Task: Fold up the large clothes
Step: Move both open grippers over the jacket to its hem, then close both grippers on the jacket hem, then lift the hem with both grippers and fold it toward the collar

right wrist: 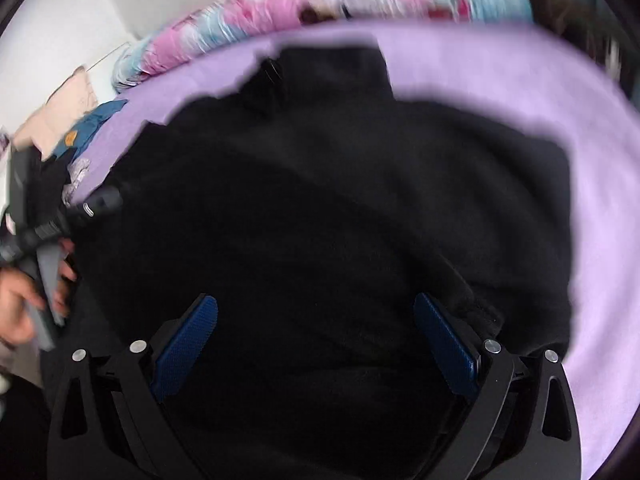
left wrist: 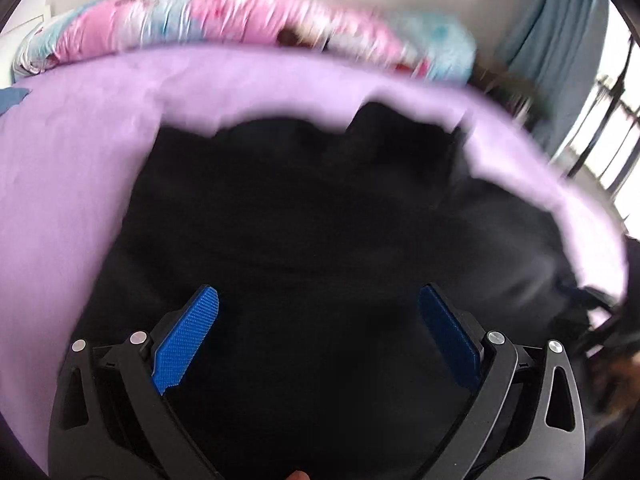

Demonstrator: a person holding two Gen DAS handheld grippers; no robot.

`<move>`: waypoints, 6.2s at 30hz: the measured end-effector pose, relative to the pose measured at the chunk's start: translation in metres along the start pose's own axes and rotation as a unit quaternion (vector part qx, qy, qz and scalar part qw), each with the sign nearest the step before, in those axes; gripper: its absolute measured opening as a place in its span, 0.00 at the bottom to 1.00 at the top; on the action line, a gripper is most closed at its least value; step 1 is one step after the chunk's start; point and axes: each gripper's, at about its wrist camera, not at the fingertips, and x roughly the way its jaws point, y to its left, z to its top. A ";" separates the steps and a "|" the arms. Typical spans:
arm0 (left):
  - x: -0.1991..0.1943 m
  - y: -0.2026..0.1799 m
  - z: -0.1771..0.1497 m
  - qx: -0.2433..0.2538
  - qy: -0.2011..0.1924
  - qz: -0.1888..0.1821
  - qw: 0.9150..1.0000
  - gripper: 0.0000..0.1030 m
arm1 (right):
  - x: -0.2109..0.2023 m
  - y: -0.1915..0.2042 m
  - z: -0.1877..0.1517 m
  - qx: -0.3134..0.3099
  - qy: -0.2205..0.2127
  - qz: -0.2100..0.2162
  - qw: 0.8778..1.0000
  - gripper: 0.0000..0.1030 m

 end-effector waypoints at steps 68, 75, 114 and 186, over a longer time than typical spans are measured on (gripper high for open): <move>-0.212 0.112 -0.258 -0.103 0.119 -0.095 0.983 0.94 | -0.129 -0.009 -0.285 0.105 0.089 0.018 0.990 0.94; -0.212 0.115 -0.266 -0.116 0.136 -0.104 0.978 0.94 | -0.119 0.010 -0.287 0.078 0.109 0.044 0.990 0.95; -0.206 0.120 -0.277 -0.120 0.182 -0.124 0.968 0.56 | -0.115 -0.010 -0.294 0.120 0.141 0.110 0.977 0.36; -0.265 0.085 0.038 -0.096 0.081 -0.129 0.984 0.06 | -0.219 -0.025 -0.039 0.055 -0.067 0.182 0.979 0.11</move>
